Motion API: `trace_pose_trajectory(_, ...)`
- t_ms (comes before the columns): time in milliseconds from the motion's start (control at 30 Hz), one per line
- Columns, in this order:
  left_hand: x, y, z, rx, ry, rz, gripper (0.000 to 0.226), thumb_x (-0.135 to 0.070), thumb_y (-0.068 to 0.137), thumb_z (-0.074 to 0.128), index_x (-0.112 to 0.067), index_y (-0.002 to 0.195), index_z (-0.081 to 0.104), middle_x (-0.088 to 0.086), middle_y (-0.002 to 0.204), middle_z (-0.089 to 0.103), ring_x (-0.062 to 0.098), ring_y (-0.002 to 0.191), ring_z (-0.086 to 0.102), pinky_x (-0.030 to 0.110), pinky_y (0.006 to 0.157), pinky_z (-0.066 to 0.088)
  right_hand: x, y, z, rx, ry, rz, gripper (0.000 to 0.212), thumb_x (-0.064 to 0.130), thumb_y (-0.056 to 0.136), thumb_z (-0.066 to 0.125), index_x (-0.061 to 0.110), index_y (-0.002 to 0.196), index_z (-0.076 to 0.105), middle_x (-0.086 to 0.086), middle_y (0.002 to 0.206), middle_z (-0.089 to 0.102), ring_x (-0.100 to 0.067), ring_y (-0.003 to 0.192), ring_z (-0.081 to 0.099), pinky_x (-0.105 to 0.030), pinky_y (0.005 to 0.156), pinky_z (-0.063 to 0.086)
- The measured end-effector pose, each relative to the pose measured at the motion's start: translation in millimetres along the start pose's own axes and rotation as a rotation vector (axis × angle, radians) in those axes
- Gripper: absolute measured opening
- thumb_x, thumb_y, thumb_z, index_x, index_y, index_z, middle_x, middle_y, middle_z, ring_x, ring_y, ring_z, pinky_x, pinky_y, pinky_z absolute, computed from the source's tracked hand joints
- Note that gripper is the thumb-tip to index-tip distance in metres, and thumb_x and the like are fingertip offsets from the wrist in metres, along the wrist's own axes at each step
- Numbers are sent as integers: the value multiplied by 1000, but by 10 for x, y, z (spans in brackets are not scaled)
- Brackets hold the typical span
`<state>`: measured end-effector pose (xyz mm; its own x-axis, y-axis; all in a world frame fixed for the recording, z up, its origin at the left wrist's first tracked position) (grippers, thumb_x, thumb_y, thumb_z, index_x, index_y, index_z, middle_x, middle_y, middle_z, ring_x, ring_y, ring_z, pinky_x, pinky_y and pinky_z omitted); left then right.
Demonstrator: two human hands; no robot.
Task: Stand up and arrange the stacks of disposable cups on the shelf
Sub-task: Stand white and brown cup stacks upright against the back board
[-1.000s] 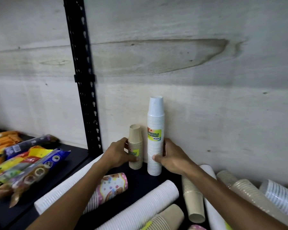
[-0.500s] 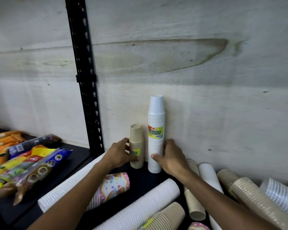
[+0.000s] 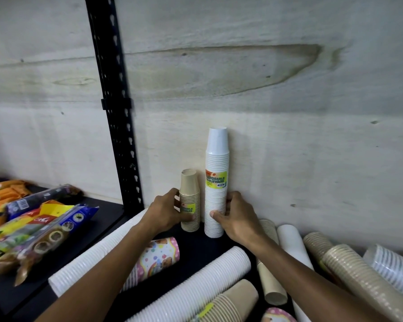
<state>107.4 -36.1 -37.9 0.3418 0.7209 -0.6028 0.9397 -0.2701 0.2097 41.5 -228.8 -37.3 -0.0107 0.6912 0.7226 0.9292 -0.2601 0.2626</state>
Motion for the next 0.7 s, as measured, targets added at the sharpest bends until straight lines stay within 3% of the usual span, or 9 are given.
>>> trace_pose_trajectory(133,15,2,-2,37,22,-51,73,-41,67,87,-20,126,49,0,112,69,12,88,67,27,81,51,21,-47,-32,59,12,23,59,36,76,80,13,123,51,-6,124,66,-25,111,65,-43,95,52)
trace_pose_trajectory(267,-63,-87,-114,32,103,-132,106,-46,66,85,-14,149,27,8,136,57,21,108,64,34,95,49,29,-141,-280,103,-50,37,76,42,79,78,10,138,42,-9,136,57,-25,121,58,-36,101,47)
trace_pose_trajectory(333,-182,-203,-205,-67,149,-140,99,-48,70,82,-11,146,30,10,136,57,24,115,61,36,96,48,4,-188,-488,108,-105,61,77,43,82,75,10,142,40,-11,138,54,-27,124,55,-36,104,45)
trace_pose_trajectory(467,-648,-556,-326,-232,205,-67,61,-47,80,73,-12,123,48,4,116,64,24,108,60,35,86,43,-25,-375,-973,109,-217,125,58,44,84,72,13,129,53,-8,129,61,-25,118,59,-33,102,45)
trace_pose_trajectory(600,-1070,-875,-107,-14,219,-32,36,-58,78,66,-28,93,55,-1,101,68,21,96,63,35,85,50,-60,-681,-1263,263,-329,208,45,41,88,66,0,107,67,-15,94,77,-30,92,73,-38,87,57)
trace_pose_trajectory(700,-1422,-1102,206,161,233,57,36,-61,79,65,-26,87,60,-2,102,69,19,99,62,33,85,51,-87,-984,-1387,346,-429,267,39,41,86,67,5,98,65,-10,72,75,-28,71,76,-38,77,62)
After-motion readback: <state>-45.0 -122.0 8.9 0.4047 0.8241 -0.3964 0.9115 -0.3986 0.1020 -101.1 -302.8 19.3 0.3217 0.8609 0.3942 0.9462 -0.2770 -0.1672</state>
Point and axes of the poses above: each hand's wrist, its own y-axis towards the middle knuckle, its own z-axis out of the palm, x = y × z, the point moved 5 cm from there along y, towards the middle knuckle
